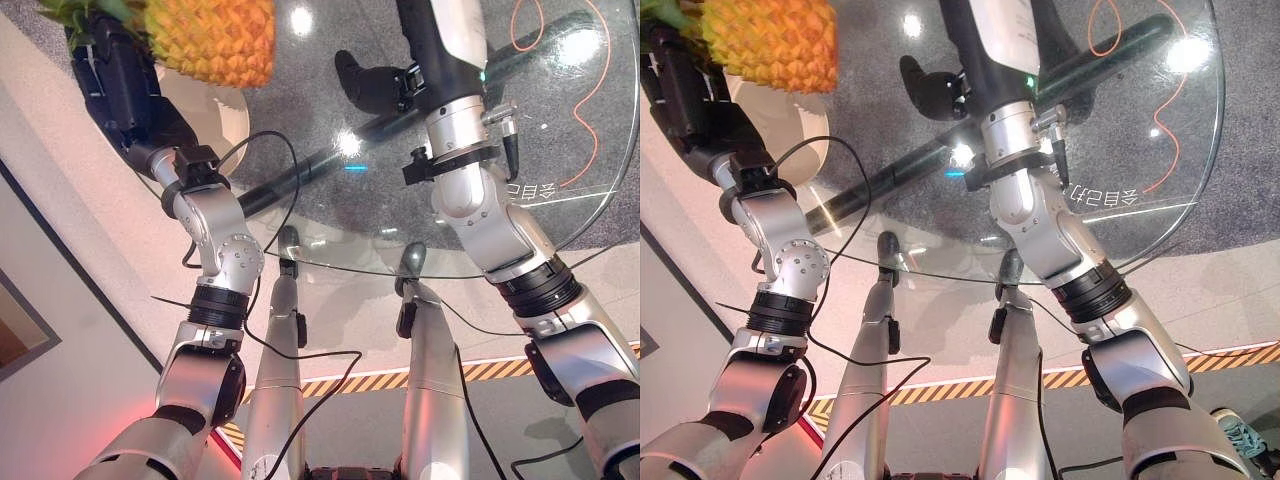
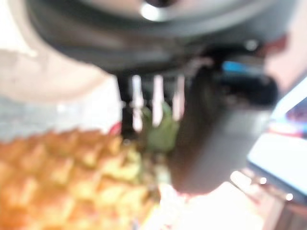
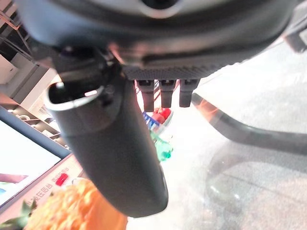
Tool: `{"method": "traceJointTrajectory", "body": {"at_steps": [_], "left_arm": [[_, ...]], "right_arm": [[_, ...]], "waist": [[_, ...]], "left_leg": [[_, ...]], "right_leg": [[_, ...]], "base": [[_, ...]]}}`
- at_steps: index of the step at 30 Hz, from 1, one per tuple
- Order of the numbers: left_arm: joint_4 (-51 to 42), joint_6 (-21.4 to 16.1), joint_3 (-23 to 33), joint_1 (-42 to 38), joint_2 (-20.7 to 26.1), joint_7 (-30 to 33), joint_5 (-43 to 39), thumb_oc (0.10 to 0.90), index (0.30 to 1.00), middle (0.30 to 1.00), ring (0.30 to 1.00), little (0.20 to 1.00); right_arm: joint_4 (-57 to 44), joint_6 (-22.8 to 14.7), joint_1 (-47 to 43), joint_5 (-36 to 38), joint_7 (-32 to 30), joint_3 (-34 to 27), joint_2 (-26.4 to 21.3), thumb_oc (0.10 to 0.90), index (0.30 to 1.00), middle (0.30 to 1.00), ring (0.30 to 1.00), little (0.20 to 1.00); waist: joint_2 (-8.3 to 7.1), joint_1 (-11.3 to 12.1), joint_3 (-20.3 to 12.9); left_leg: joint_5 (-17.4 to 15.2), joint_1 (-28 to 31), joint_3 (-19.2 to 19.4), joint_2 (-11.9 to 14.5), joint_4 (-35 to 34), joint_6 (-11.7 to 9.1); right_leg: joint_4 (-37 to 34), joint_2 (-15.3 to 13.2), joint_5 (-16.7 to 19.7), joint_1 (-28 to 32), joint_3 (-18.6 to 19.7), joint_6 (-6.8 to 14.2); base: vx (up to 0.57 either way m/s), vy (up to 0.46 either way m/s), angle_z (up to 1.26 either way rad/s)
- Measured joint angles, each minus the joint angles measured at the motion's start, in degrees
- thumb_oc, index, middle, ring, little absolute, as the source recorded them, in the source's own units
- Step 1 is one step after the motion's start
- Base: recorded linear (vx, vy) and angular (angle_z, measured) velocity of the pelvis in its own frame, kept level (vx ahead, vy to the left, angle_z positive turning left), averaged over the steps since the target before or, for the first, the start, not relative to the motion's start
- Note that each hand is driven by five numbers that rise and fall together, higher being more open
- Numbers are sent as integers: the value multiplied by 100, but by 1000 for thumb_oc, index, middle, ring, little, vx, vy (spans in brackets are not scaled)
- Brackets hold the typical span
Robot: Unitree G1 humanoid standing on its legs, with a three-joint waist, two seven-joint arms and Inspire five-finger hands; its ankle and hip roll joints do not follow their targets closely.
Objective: Pick up the fruit to the plate
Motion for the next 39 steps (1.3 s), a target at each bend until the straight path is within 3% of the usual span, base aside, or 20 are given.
{"method": "traceJointTrajectory", "body": {"at_steps": [6, 17, 26, 39], "left_arm": [[28, 0, -52, -3, -1, 153, 27, 100, 300, 300, 300, 200], [89, -1, -50, -13, 32, 544, 810, 100, 300, 300, 300, 200], [451, 11, -68, -56, 402, 1229, 1811, 100, 300, 300, 300, 200], [894, 9, -33, -182, 892, 1676, 2271, 100, 300, 300, 300, 200]], "right_arm": [[0, 0, 0, 0, 0, 1, 1, 800, 900, 900, 900, 900], [59, 58, 0, 60, -142, 0, 0, 800, 900, 900, 900, 900], [337, 83, 235, 235, -939, -309, -23, 800, 900, 900, 900, 900], [1128, 57, 904, 941, -2439, -993, -44, 800, 900, 900, 900, 900]], "waist": [[0, -1, 0], [0, 3, 0], [0, -22, 0], [-5, -217, 2]], "left_leg": [[0, -6, -1, 0, -5, -1], [0, -15, -1, 0, -8, -1], [0, -16, 0, 0, -11, -1], [1, 4, 2, 4, 7, -2]], "right_leg": [[-1, 0, -4, -9, 0, 2], [0, 0, -7, -20, -1, 1], [0, -1, -8, -22, 1, 0], [18, 2, -1, 0, 4, -4]], "base": [[0, 0, 0], [0, 0, 0], [-10, 11, 0], [-9, 6, 0]]}}
